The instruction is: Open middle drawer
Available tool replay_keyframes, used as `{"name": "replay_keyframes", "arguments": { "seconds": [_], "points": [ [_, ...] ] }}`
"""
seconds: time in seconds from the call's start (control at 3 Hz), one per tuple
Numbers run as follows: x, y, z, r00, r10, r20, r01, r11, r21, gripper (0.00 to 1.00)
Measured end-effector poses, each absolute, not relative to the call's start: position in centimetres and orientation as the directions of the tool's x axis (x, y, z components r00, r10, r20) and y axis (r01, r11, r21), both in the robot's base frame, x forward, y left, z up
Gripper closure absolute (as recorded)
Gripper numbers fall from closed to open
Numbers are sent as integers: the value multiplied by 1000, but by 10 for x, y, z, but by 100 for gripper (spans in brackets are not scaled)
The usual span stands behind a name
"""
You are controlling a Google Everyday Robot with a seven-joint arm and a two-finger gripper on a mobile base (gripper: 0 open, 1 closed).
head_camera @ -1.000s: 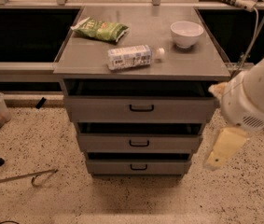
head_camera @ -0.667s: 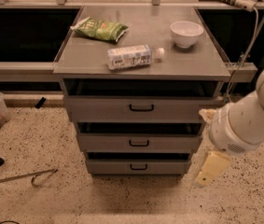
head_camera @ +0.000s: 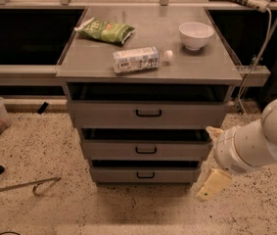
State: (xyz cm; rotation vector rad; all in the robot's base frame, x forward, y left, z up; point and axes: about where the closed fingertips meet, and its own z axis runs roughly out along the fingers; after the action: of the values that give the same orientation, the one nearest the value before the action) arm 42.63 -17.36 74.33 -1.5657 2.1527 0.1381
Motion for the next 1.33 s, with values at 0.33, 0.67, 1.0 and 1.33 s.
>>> {"name": "replay_keyframes", "arguments": {
  "seconds": [0.33,0.67,1.0,1.33],
  "points": [
    [425,-168,715,-237,-877,-418,-925,335,-179,0],
    [432,-156,666,-225,-851,-475,-927,337,-165,0],
    [456,-138,627,-170,-809,-563,-922,332,-198,0],
    [479,-123,580,-96,-727,-680,-920,326,-218,0]
  ]
}}
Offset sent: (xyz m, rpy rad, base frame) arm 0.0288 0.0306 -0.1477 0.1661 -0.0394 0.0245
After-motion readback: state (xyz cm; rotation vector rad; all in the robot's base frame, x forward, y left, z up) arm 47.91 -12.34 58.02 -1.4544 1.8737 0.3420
